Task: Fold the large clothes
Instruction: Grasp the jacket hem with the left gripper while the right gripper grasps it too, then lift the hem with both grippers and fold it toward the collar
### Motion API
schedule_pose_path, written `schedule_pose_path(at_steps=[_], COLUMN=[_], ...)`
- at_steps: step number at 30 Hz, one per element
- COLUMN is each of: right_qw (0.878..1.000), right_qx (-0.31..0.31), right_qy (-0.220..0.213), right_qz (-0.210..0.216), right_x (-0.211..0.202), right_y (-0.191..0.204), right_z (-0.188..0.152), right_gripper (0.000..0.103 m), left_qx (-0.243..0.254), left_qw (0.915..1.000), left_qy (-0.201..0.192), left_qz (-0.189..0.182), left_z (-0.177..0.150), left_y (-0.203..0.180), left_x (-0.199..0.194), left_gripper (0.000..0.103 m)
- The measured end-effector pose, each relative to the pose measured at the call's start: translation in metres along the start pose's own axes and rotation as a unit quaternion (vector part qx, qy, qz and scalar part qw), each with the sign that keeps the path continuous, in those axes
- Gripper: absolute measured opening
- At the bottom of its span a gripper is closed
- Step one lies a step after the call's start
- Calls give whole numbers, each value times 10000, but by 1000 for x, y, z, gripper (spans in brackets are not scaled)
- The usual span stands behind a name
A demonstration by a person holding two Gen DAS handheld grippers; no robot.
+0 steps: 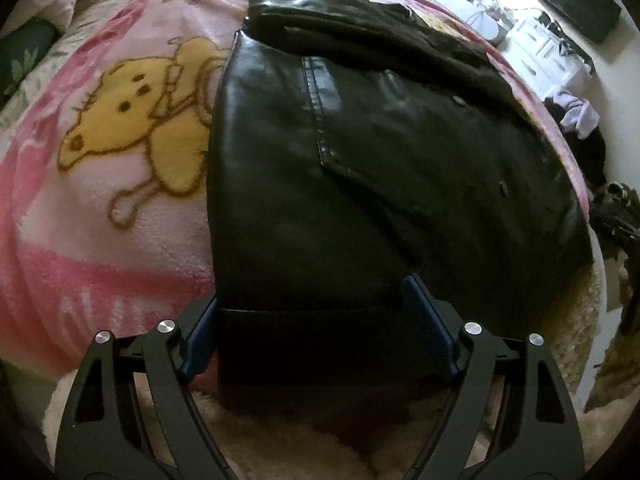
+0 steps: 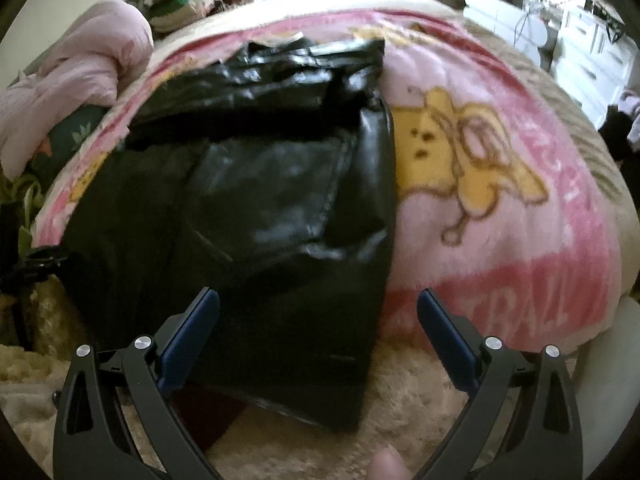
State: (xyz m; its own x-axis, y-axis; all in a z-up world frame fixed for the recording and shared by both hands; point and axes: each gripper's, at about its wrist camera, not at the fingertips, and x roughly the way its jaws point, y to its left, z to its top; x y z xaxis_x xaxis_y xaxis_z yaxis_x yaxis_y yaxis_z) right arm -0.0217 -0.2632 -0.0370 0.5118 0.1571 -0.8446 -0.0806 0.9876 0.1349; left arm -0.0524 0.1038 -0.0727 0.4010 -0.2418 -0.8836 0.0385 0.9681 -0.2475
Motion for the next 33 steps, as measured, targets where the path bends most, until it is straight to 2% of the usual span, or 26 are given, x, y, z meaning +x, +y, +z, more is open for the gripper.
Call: schedule_pose_path(at_steps=[4,7,8,10,12,13,14,15,16,19,23,26,33], right_qw=[9990,9979,9973,9959,9957,9961,9964,9969,9968,9964,9933,9879,9747], right_qx=[7,-139,-170,-221,-226,-274,-257,-193,-91,-95,-74,61,358], right_qy=[326,490,588,730,729,651,596,522,453,231,-189,-562,-1021], right_qz=[294,401,400,489,532,534,537,560,651,810,1134,1441,1956], right_x=[12,20,25,34,41,41,39,36,33,22,1,-19,-54], right_y=[-4,0,2,5,5,6,6,3,0,-2,-3,-9,-15], right_z=[-9,-14,-16,-19,-23,-24,-24,-23,-23,-24,-27,-30,-23], right_gripper=[98,96,84,68,61,47,27,20,16,13,11,10,10], left_qx=[-220,-181,-206,-262,-278,-279,-285,-301,-312,-222,-206,-306,-344], left_qw=[9996,9996,9996,9994,9993,9993,9993,9993,9993,9996,9994,9984,9948], left_qy=[178,203,200,188,169,145,82,29,-29,-146,-273,-437,-753], left_qz=[0,80,73,94,170,201,240,227,191,120,0,-198,-589], left_z=[2,3,3,2,2,2,0,0,0,-4,-4,-4,5], left_y=[9,9,10,9,6,5,6,7,8,10,8,11,8], left_x=[7,9,9,10,9,8,6,3,0,-8,-19,-33,-70], left_gripper=[75,75,75,71,66,60,54,49,40,26,14,9,6])
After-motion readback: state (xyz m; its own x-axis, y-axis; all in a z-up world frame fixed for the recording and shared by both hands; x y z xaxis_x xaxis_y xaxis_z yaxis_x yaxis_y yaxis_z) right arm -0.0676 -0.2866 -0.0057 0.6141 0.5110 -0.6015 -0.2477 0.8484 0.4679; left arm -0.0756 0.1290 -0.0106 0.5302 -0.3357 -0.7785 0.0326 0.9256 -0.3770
